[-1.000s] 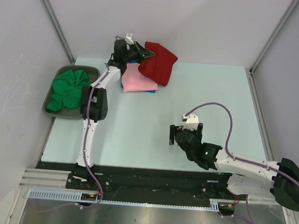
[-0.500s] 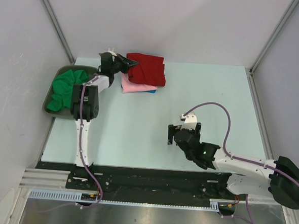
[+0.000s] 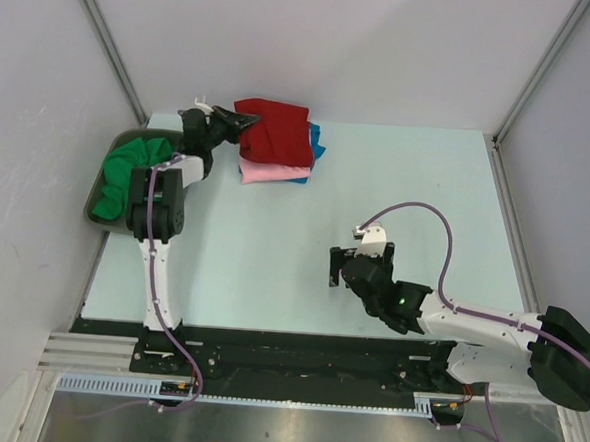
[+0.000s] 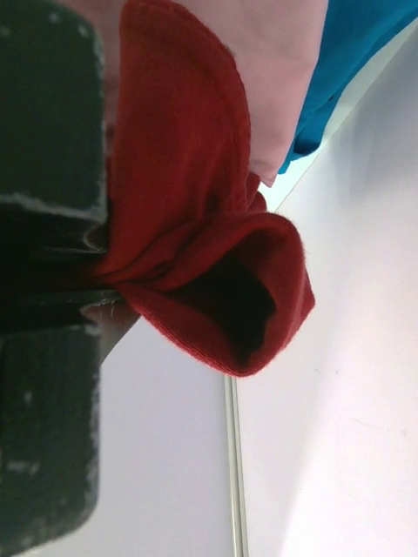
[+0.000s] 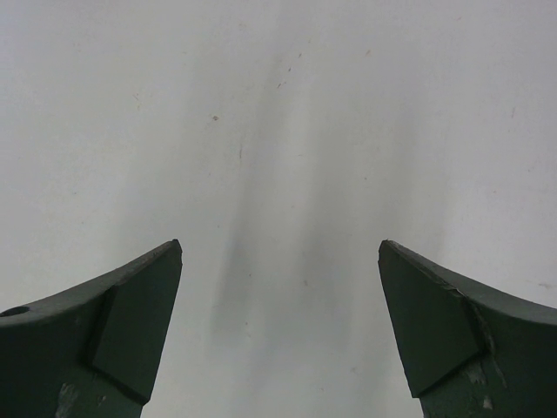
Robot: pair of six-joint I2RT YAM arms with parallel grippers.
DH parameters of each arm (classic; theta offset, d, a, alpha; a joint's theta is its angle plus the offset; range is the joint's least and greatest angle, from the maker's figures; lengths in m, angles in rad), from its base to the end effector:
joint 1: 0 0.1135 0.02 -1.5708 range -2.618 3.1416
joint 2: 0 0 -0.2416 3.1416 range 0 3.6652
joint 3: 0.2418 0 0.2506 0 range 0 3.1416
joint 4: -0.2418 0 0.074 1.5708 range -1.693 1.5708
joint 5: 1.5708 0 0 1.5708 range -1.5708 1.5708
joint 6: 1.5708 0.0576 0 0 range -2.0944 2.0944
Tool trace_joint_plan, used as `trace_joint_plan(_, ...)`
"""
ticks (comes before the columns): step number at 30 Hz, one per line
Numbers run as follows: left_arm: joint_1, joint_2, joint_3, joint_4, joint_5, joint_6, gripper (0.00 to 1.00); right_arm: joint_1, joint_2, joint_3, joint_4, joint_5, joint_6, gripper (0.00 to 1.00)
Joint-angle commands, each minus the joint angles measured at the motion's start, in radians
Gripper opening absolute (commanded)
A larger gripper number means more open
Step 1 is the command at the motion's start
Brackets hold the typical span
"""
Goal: Fold and stack the t-shirts
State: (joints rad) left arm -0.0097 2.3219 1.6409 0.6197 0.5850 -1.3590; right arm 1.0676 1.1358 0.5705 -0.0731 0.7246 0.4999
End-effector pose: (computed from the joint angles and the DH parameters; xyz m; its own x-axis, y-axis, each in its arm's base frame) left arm 0.5332 -0.0370 0.1761 -0.5596 -0.8097 -0.1767 0.0577 0.1747 -0.9829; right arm 0.1539 0.2005 0.1831 -0.4436 -0.0616 -0.8941 -0.2127 0.9764 0.0383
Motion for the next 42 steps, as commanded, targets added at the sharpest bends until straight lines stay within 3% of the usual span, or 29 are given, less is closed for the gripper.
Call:
trace_joint_plan(1,0.007,-0.049,-0.015,0.068,0.036,-0.014,0.0,0.011,-0.002,0.009,0.035,0.015,0.008,1.0)
trace_joint_plan(5,0.007,0.008,0.017,-0.018,0.061,0.024,0.04,0.012,-0.002,0.012,0.029,0.01,0.009,1.0)
trace_joint_plan(7,0.007,0.028,0.028,-0.084,0.058,0.059,0.29,0.012,-0.004,0.012,0.03,0.01,0.009,1.0)
trace_joint_plan(8,0.034,0.036,0.042,-0.11,0.058,0.072,0.59,0.012,-0.004,0.012,0.03,0.012,0.005,1.0)
trace_joint_plan(9,0.036,0.04,0.051,-0.139,0.058,0.081,0.99,0.011,-0.004,0.012,0.032,0.007,0.002,1.0)
trace_joint_plan(20,0.102,-0.111,0.066,-0.743,-0.138,0.357,1.0,0.015,0.051,0.074,-0.017,0.055,0.022,1.0)
trace_joint_plan(25,0.091,-0.269,0.051,-1.055,-0.421,0.5,1.0,-0.049,0.111,0.155,-0.169,0.064,0.089,1.0)
trace_joint_plan(28,0.068,-0.433,-0.071,-1.091,-0.507,0.517,1.0,-0.081,0.113,0.19,-0.204,0.049,0.088,1.0)
trace_joint_plan(33,-0.032,-0.728,-0.34,-1.065,-0.533,0.534,1.0,-0.204,0.136,0.316,-0.304,-0.1,0.095,1.0)
trace_joint_plan(35,-0.076,-0.864,-0.422,-1.042,-0.542,0.56,1.0,-0.234,0.139,0.353,-0.373,-0.09,0.108,1.0)
trace_joint_plan(42,-0.167,-1.019,-0.481,-1.035,-0.482,0.621,1.0,-0.235,0.068,0.391,-0.395,-0.117,0.114,1.0)
